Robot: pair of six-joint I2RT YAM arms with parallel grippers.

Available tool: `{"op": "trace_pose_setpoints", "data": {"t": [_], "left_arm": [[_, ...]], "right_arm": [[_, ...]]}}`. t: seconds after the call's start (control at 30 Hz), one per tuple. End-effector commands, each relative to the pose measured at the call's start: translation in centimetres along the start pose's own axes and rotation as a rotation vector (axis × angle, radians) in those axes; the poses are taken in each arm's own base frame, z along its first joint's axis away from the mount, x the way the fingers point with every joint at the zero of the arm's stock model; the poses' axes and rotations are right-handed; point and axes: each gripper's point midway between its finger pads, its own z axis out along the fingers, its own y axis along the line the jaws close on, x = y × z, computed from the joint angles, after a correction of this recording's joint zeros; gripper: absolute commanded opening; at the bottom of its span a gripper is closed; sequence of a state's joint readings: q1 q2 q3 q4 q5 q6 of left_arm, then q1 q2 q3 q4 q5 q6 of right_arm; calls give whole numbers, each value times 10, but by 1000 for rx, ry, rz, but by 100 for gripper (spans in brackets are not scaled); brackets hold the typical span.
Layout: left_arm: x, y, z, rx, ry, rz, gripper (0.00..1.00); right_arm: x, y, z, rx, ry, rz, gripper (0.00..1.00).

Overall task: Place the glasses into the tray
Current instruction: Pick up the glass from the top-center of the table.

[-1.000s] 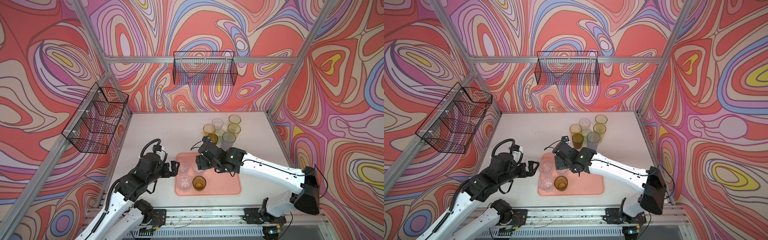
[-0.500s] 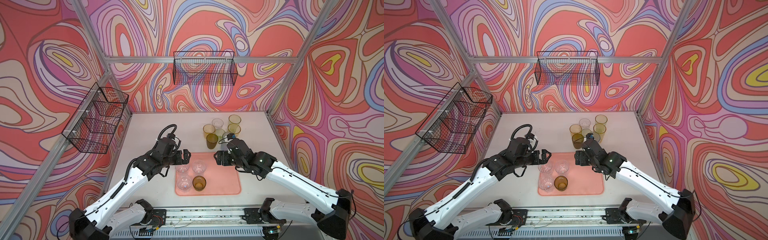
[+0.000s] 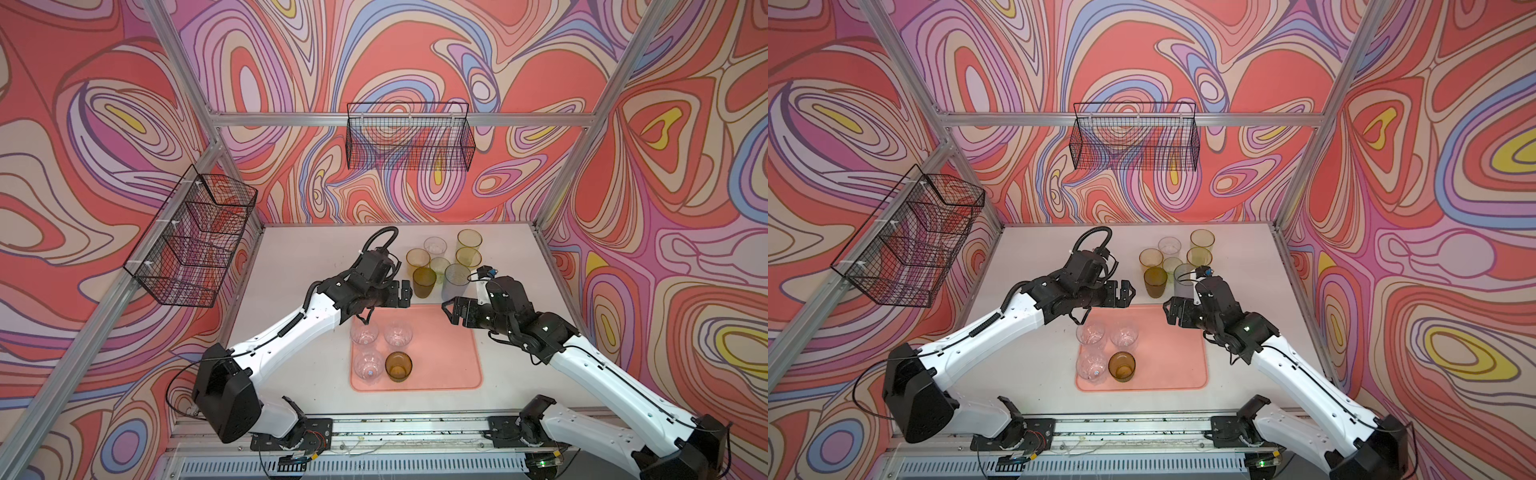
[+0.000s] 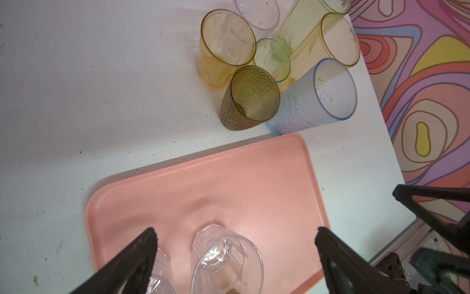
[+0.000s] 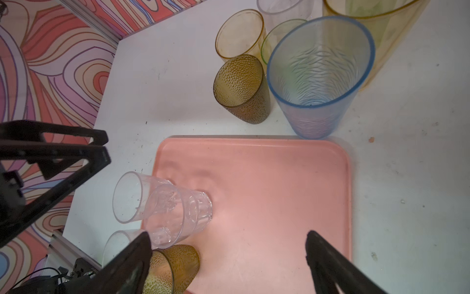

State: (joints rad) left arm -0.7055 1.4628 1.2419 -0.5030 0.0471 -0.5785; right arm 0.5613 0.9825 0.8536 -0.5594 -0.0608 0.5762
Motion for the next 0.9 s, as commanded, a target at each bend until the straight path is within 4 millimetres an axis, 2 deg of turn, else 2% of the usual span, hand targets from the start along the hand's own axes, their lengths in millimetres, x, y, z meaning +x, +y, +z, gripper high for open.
{"op": "trace_pose_setpoints", "data": {"t": [0.0,0.4,0.5,0.63,0.87], "left_arm": [[-15,-6,9,-9,-26,20,100],[-28,-16,59,-30,14,33,100],[-31,-16,67,-40,14,38,95],[-32,-14,79,-60,20,43,81],[-29,-11,102,-93,67,50,68]], "right_arm": [[-6,8,-5,-66,-40,-5,98],[-5,-4,-6,-69,-78,13,98],[-5,-1,-7,-81,-79,8,98],[-7,0,-10,-94,-97,5,98],[-3,1,-12,-115,-106,6,98]]}}
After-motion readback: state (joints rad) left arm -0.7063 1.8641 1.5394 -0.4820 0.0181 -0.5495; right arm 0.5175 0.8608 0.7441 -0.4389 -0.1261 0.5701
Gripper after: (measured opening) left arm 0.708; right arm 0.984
